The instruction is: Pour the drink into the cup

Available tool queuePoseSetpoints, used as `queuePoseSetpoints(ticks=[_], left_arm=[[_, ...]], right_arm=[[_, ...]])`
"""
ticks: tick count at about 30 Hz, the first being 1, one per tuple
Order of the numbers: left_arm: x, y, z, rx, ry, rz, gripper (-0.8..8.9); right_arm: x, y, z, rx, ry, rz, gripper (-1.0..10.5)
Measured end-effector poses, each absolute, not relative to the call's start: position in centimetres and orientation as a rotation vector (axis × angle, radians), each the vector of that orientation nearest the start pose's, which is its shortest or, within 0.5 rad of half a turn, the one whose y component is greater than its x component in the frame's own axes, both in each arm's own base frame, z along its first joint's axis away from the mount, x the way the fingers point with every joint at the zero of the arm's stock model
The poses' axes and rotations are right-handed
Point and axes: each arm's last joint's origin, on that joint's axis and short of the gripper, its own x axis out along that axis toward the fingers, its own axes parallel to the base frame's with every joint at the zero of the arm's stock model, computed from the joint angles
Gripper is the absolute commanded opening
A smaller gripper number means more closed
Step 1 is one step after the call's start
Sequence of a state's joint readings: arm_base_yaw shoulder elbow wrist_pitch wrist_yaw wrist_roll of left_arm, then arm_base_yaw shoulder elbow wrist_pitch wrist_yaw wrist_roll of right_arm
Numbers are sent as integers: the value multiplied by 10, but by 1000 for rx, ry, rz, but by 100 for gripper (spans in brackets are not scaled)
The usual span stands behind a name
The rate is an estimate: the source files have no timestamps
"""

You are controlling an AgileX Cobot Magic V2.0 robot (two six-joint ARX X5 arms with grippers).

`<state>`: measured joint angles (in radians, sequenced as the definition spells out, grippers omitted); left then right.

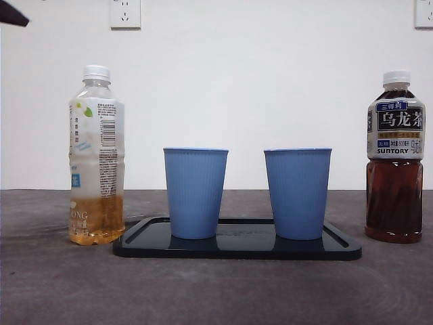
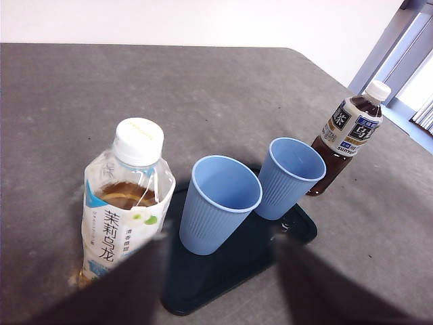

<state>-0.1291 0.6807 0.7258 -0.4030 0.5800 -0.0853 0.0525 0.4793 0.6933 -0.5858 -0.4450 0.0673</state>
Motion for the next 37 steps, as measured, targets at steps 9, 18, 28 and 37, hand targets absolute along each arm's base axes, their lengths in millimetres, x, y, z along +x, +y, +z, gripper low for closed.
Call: queuePoseSetpoints(ticks=[9,18,28,37], left_arm=[[140,-34,308,-162,386,-686,441],[138,-35,304,-184,439,-688,436],[141,-37,301,-187,471,-694,436],[145,-38,298,-191,489,-691,436]], right_arm=[[99,18,302,155,390,476,497],[117,18,283,219,444,434,495],[137,26,221,290,333,311,495],[154,32,192,278,257,242,495]])
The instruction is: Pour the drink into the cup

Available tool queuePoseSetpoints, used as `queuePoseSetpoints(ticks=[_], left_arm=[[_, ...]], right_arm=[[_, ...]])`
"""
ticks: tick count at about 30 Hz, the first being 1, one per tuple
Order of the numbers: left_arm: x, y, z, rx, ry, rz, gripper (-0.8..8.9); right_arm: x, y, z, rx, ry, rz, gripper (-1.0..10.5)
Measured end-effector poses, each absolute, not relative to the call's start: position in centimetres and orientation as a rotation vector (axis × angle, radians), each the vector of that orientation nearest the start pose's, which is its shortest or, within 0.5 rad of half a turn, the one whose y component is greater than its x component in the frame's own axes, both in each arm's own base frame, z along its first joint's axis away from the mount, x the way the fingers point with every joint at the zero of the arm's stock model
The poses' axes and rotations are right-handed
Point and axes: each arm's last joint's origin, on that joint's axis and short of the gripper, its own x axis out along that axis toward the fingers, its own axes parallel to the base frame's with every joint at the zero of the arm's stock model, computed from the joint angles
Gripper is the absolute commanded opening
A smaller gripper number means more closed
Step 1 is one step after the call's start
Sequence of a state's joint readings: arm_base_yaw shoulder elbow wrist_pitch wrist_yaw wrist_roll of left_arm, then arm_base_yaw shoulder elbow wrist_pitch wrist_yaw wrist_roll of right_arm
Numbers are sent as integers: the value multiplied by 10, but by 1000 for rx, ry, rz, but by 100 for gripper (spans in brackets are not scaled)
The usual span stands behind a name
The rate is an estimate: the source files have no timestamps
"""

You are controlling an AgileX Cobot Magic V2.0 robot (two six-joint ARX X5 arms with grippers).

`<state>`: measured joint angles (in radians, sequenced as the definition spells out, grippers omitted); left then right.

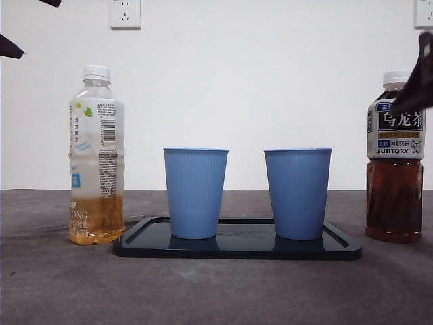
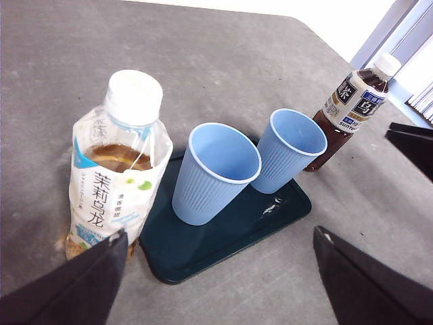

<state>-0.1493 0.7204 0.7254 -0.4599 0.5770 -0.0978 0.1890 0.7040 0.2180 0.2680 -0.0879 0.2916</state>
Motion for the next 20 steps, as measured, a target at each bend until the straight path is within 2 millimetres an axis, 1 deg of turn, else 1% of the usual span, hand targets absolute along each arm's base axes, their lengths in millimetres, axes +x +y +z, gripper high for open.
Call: queuePoseSetpoints(ticks=[8,15,20], left_arm=[[145,-38,298,-190,490,-695,436],[145,-39,298,-189,490,-697,436],[145,-39,298,-189,490,-697,436]], right_arm=[[177,36,180,248,233,235,495],[195,39,164,244,238,234,495],[204,40,154,242,228,216,495]])
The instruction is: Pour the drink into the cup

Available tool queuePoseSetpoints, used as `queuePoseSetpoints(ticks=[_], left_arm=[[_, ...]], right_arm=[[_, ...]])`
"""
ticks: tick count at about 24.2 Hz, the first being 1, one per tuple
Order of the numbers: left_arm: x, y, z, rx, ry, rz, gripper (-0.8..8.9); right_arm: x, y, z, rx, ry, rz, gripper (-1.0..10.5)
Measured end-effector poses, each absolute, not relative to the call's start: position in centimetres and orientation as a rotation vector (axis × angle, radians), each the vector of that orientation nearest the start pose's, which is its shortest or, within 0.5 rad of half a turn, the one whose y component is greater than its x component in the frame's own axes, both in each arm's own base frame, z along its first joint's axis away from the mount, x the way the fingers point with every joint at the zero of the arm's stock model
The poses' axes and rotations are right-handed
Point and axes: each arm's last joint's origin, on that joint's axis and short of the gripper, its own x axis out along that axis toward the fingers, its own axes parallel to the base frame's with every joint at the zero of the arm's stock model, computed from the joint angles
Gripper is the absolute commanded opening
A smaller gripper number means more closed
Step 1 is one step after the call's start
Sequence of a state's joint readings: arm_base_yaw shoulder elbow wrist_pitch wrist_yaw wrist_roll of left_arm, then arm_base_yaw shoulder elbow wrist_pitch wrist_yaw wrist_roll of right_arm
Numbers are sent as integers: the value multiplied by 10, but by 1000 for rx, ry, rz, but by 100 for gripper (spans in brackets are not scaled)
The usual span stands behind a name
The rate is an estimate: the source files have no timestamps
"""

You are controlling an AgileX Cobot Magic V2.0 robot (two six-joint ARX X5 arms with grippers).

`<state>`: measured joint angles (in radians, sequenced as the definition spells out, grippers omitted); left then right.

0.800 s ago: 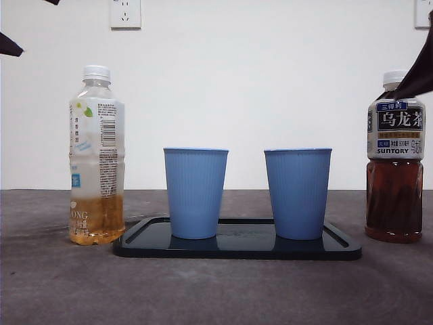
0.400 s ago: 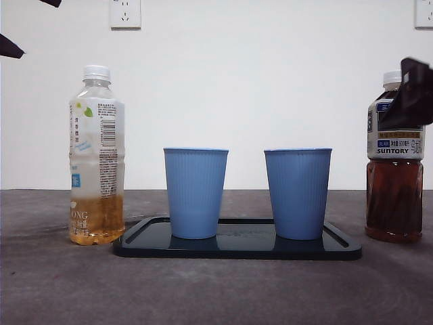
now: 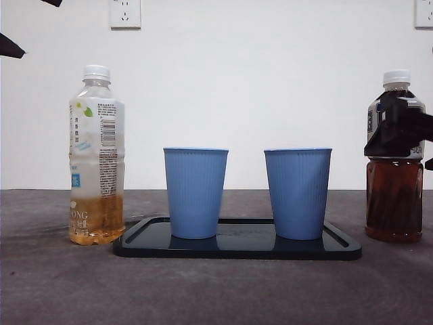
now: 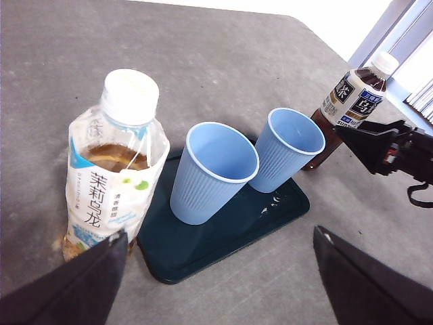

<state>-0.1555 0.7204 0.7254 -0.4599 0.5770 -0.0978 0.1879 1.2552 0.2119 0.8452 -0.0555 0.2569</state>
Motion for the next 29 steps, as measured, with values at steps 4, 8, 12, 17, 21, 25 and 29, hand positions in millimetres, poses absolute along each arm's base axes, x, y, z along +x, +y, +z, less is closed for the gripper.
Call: queuePoseSetpoints(ticks=[4,8,12,17,21,25,29], left_arm=[[145,-39,298,-189,490,-697,436],[145,-39,298,-189,490,-697,436],[145,-39,298,-189,490,-697,436],[145,-39,298,-189,490,-697,436],[145,-39,298,-189,490,-697,436],[145,-39,298,-189,490,-696,436],[145,-39,298,-188,490,-695,436]], right_arm=[[210,41,149,235,200,214,495],[213,42,144,229,195,212,493],[222,43,144,222,195,212,480],[234,45,148,221,171,214,292],[234,44,148,205,166,197,195],[235,44,148,201,163,199,194],[231,44,153,184,184,204,195]])
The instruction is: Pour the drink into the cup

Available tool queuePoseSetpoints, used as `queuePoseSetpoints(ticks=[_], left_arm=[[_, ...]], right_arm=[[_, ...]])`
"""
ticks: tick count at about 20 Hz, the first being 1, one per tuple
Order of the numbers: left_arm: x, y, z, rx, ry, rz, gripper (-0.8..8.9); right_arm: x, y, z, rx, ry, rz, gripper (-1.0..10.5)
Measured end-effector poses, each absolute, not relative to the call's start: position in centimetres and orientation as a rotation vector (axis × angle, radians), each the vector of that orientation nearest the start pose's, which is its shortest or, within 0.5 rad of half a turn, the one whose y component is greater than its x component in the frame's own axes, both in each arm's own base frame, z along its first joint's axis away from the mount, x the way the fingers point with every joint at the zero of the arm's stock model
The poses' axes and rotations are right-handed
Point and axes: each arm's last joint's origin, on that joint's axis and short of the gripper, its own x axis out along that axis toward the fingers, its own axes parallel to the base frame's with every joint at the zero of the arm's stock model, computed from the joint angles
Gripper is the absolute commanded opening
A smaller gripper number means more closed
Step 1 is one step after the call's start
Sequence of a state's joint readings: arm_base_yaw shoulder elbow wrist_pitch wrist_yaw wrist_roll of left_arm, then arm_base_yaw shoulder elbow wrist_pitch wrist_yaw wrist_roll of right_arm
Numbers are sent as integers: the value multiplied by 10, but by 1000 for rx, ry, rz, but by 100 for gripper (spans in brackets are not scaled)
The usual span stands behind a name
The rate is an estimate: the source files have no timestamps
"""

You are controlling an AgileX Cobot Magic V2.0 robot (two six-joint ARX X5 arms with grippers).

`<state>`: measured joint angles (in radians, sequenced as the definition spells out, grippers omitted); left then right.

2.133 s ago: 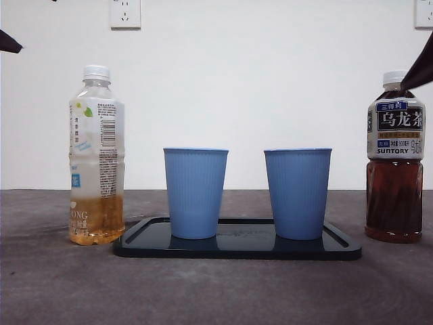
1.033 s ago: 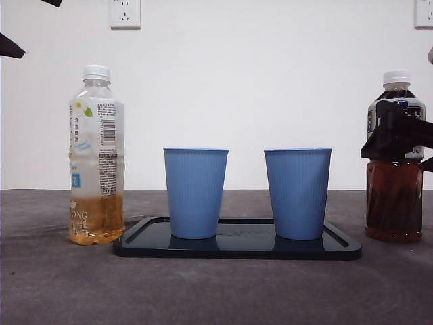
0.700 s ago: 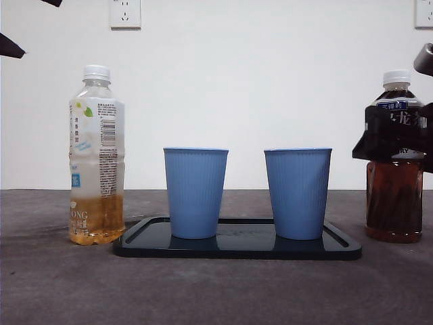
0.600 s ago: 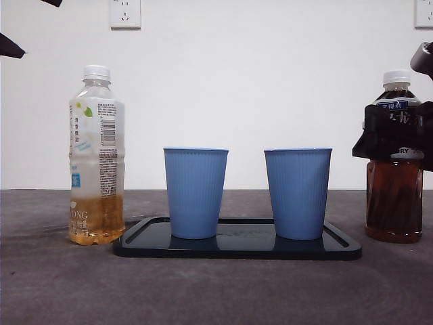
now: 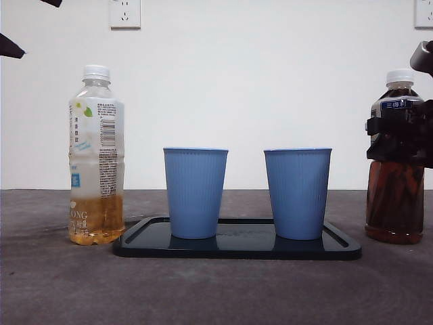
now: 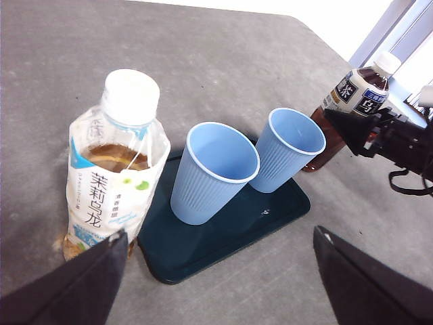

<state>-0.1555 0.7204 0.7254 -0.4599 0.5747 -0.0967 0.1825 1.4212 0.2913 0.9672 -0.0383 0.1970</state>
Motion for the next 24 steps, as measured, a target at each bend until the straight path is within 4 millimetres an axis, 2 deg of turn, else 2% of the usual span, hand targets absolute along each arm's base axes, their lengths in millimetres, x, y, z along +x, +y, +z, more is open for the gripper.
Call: queuePoseSetpoints(ticks=[5,10,13,18,24], left_arm=[[145,-39,298,-181,490,-689,436],[153,-40,292,-182,529,-685,436],[155,-40,291,-184,541,-684,436],[155,-40,291,-184,541,-686,436],[154,-48,292,-167,530,-736,436]], right_arm=[[230,49,179,114,347,218,195],[232,66,214,-75,628,264,195],[228,76,232,-207,740,265,195],[221,91,267,-381,803,302,195],[205,105,284,-627,863,333,195]])
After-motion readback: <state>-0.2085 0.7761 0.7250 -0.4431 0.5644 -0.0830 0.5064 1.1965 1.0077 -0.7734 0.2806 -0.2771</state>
